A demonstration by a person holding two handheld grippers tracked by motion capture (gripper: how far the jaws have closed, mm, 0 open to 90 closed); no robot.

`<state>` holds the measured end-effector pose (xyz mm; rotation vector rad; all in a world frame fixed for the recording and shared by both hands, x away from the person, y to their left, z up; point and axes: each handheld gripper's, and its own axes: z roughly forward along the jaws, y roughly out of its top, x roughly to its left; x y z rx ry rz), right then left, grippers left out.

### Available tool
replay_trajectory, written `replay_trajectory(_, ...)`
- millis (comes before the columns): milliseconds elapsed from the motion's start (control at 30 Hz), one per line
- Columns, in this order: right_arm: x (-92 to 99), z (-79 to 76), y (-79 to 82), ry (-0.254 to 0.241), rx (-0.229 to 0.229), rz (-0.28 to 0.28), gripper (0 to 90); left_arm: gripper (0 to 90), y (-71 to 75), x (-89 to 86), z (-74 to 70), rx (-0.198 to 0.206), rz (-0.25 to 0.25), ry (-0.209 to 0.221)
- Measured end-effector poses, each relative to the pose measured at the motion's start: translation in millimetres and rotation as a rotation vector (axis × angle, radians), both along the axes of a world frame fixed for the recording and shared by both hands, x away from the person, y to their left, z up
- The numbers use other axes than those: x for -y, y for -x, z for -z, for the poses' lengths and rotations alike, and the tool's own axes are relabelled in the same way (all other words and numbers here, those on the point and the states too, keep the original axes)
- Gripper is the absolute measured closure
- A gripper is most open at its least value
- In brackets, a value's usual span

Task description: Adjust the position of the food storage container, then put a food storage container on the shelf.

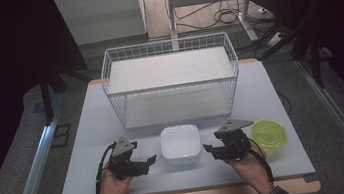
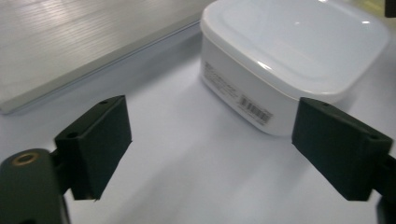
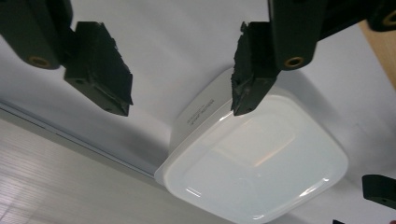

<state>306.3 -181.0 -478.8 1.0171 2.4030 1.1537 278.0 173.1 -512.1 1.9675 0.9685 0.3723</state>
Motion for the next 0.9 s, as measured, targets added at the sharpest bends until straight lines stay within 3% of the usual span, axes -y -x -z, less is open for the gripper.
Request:
replay_trajectory(100, 2.4, -0.1, 6.4, -0.010, 0.011, -0.014, 30.9, 9.7, 5.6, -2.2, 0.2, 0.009, 0.010, 0.023)
replay_trajectory(333, 4.1, 1.4, 15.2, -0.010, 0.019, -0.040, 26.3, 8.6, 15.2, -8.1, 5.4, -0.025, 0.013, 0.028)
replay_trajectory(567, 7.0, 6.3, 16.9, -0.016, 0.004, -0.048, 21.1, 8.4, 17.9, -11.9, 5.3, 0.020, -0.003, -0.004)
replay_trajectory(733, 5.8, 7.7, 15.4, -0.031, -0.007, -0.056, 16.8, 10.0, 16.6, -7.8, 5.5, -0.019, 0.014, -0.048)
replay_trajectory(900, 4.4, 9.9, 14.1, -0.022, -0.007, -0.069, 14.2, 10.5, 16.7, -3.7, 2.5, -0.039, 0.045, -0.028)
